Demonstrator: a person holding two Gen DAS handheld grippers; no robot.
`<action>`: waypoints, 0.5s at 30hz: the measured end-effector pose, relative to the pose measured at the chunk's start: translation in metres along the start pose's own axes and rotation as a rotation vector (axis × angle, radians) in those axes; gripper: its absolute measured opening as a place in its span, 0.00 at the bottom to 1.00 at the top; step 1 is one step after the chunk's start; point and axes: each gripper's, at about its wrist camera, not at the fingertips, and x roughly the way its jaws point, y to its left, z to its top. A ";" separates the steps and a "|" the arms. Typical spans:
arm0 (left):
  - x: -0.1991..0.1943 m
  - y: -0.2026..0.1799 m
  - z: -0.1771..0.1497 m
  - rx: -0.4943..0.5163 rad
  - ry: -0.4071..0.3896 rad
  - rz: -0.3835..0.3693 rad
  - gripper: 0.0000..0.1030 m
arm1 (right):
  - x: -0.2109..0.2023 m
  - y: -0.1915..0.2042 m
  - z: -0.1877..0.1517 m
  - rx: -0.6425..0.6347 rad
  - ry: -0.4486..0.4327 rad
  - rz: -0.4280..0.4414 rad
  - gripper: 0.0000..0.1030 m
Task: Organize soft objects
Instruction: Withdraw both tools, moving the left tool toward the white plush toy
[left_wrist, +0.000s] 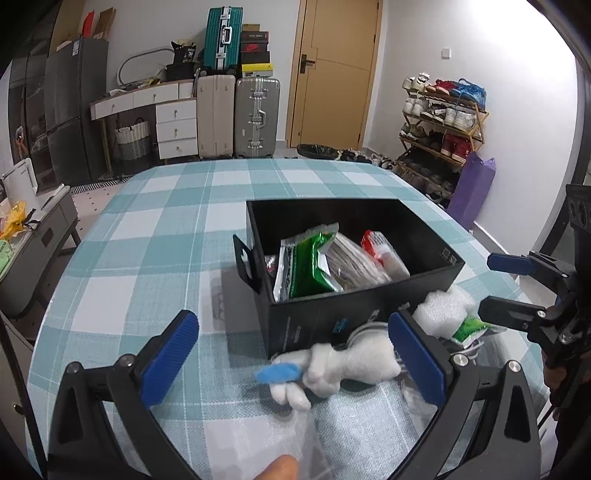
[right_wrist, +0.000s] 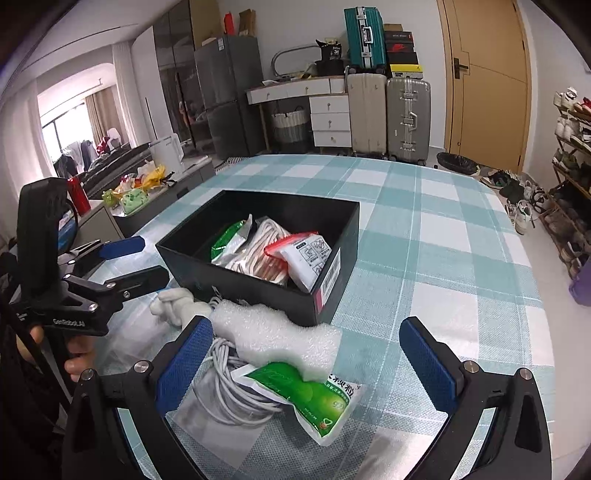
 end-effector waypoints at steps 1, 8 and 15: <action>0.001 0.001 -0.001 -0.001 0.013 -0.007 1.00 | 0.001 0.000 -0.001 0.003 0.001 0.005 1.00; 0.006 -0.001 -0.010 -0.002 0.054 -0.011 1.00 | 0.009 0.004 -0.003 0.005 0.024 0.023 1.00; 0.007 -0.007 -0.018 0.027 0.075 -0.036 1.00 | 0.016 0.006 -0.005 0.007 0.041 0.037 1.00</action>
